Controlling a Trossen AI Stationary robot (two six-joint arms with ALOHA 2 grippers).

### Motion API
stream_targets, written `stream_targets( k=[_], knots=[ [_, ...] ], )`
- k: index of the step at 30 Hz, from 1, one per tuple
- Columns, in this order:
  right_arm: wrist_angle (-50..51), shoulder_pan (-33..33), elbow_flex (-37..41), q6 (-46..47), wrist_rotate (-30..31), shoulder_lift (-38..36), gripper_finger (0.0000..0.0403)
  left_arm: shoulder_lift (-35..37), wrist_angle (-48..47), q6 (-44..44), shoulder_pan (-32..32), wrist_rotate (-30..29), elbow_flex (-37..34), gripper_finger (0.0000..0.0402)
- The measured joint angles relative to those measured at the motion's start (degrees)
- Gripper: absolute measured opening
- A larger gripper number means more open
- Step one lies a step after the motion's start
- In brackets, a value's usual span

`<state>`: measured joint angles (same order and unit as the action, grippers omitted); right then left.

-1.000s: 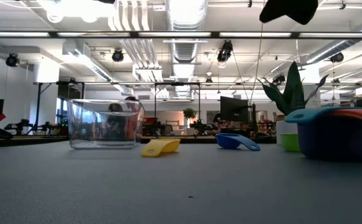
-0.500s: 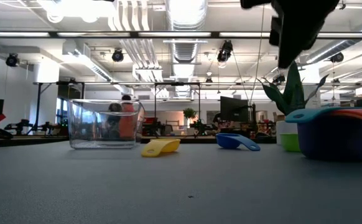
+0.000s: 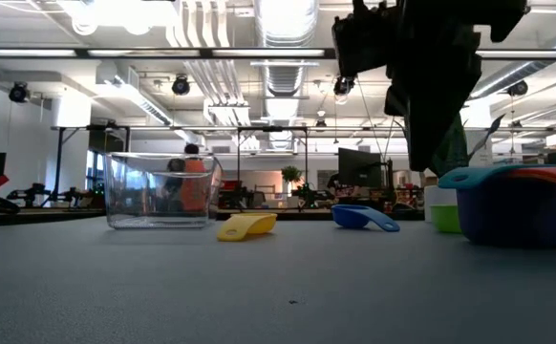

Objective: Nest measuring cups in basket
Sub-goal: Stack the light blue measuring cup on top of the red measuring cup

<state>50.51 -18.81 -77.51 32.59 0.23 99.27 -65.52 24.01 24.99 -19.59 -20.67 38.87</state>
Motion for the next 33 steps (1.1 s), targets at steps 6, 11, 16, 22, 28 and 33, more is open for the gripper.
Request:
stream_targets(
  k=[6,11,16,22,28,33],
  knots=[
    [-0.39,0.11,-0.05,-0.67,-0.72,1.01,0.0009,-0.01,0.0,0.0,0.0,-0.02,0.0,0.0],
    [-0.18,0.11,0.0,-0.69,-1.8,1.44,0.0009,-0.02,0.0,0.0,0.0,-0.04,0.0,0.0],
    [0.07,0.11,0.0,-0.64,-2.5,1.35,0.0009,-0.02,0.0,0.0,0.0,-0.22,0.0,0.0],
    [0.12,0.09,0.0,-0.57,-3.45,1.44,0.0009,-0.02,0.0,0.0,0.0,-0.22,0.0,0.0],
    [0.2,0.09,0.0,-0.26,-6.74,1.31,0.0009,-0.02,0.0,0.0,0.0,-0.22,0.0,0.0],
    [0.54,-0.04,0.02,0.84,-10.87,0.3,0.0009,-0.02,0.0,0.0,0.0,-0.21,0.0,0.0]
  ],
)
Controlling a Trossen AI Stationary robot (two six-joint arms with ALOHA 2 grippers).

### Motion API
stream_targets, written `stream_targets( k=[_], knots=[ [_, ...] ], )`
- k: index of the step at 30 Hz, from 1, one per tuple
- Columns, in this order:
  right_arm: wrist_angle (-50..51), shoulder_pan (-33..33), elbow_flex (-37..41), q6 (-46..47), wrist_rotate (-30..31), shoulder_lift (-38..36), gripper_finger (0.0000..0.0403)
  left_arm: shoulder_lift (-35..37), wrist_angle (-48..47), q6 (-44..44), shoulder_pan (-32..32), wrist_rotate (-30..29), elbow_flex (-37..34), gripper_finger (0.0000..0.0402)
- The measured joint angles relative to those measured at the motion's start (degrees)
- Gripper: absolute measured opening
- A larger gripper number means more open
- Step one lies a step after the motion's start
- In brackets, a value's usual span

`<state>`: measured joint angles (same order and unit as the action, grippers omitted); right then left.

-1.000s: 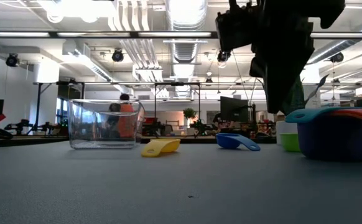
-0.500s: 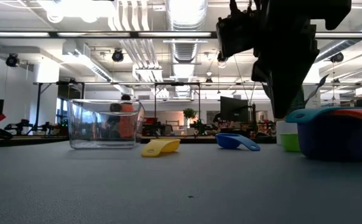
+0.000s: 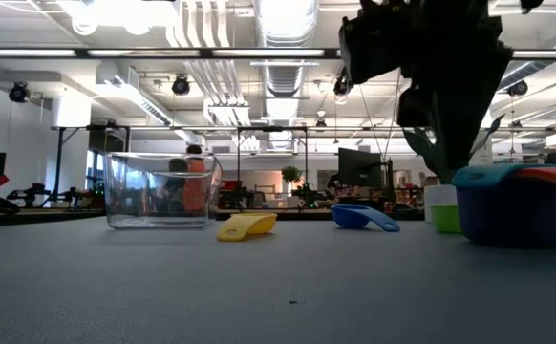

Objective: Nest measuring cups in basket
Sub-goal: Stack the light blue measuring cup on top of the red measuring cup

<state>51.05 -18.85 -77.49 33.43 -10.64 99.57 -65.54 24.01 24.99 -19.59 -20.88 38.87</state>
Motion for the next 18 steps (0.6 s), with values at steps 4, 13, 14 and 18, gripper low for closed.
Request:
stream_targets(
  k=[4,13,14,18],
  knots=[
    [-0.08,-0.15,0.02,0.08,-0.94,-0.56,0.0009,0.0,-0.02,0.0,0.0,0.01,0.0,0.0],
    [-2.47,0.44,0.05,-1.4,7.35,-0.48,0.0009,0.0,0.0,0.0,0.0,0.01,0.02,0.0],
    [-2.51,0.42,0.16,-1.4,7.64,-0.26,0.0009,0.0,0.0,0.02,0.0,0.01,0.02,0.0],
    [-2.28,0.37,0.81,-1.15,7.45,0.21,0.0009,0.0,0.0,0.01,0.0,0.01,0.02,0.0]
  ],
)
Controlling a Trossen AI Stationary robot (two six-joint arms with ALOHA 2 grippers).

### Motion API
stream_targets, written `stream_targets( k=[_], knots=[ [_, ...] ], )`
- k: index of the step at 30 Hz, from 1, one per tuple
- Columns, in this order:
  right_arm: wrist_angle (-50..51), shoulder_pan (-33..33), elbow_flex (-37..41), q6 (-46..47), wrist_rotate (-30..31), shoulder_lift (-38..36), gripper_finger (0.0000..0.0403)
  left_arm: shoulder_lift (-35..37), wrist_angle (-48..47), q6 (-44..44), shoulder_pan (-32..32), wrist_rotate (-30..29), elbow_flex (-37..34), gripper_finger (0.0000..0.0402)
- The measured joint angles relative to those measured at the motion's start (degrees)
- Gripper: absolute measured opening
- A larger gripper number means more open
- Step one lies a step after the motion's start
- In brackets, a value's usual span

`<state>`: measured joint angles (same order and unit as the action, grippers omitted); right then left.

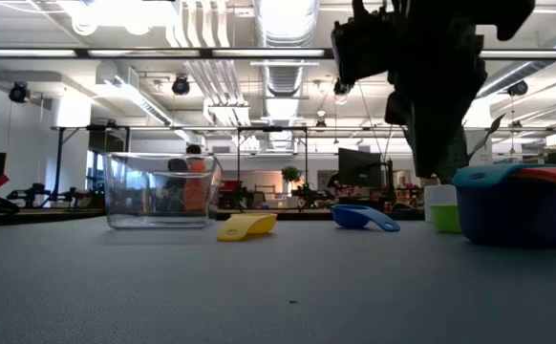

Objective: Nest measuring cups in basket
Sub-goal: Stack the light blue measuring cup on top of the red measuring cup

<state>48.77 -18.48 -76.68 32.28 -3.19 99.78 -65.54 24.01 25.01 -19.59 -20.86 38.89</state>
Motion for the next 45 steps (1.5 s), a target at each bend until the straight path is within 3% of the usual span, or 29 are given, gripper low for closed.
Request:
stream_targets(
  k=[13,19,37,45],
  knots=[
    [1.89,-1.21,0.9,3.55,-10.65,0.1,0.0009,0.0,-0.03,0.01,0.0,0.02,0.0,0.0],
    [1.73,-1.4,-0.26,2.62,-7.69,0.1,0.0009,0.0,-0.02,0.01,0.0,0.02,0.0,0.0],
    [11.25,-4.6,-0.24,7.45,-8.84,0.07,0.0009,0.0,-0.04,0.01,0.0,0.02,0.0,0.0],
    [10.71,-4.81,-1.74,7.6,-8.77,-0.67,0.0009,0.0,-0.04,0.01,0.0,0.02,0.0,0.0]
  ],
)
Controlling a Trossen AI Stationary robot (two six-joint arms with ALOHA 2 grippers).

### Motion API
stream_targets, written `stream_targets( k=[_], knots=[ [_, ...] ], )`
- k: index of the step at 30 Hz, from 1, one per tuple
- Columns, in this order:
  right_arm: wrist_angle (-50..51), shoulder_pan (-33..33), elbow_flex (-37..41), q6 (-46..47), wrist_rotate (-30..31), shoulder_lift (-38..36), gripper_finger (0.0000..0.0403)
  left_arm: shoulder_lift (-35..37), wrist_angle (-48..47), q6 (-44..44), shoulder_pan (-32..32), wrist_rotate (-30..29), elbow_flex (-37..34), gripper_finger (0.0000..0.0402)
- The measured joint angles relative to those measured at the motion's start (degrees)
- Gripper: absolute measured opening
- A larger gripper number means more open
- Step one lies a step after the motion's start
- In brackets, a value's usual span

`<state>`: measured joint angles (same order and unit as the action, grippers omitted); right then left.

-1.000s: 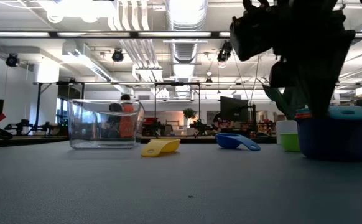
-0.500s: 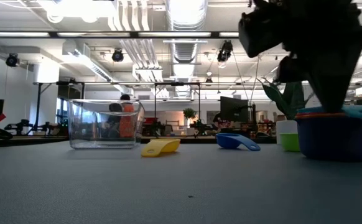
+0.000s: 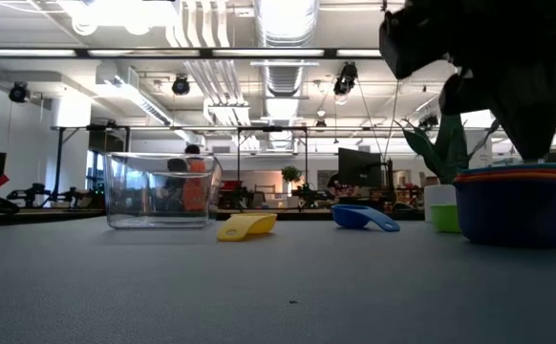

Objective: Nest measuring cups in basket
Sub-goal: Stack the light blue measuring cup on top of the red measuring cup, then stack the green measuring cup on top of the light blue measuring cup

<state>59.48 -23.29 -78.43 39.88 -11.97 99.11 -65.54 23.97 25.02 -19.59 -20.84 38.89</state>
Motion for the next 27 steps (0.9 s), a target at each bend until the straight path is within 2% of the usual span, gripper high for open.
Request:
stream_targets(
  k=[7,18,27],
  knots=[
    [-0.46,-0.09,-1.9,-1.15,5.1,-4.01,0.0009,0.0,0.0,-0.01,-0.02,0.0,0.0,0.0],
    [-11.12,1.7,2.84,-8.91,24.35,-14.24,0.0009,0.0,0.0,-0.24,-0.07,0.0,0.0,0.0],
    [-17.52,7.06,6.35,-14.77,32.14,-16.53,0.0009,0.0,0.0,0.61,0.0,-0.07,0.0,0.0]
  ],
)
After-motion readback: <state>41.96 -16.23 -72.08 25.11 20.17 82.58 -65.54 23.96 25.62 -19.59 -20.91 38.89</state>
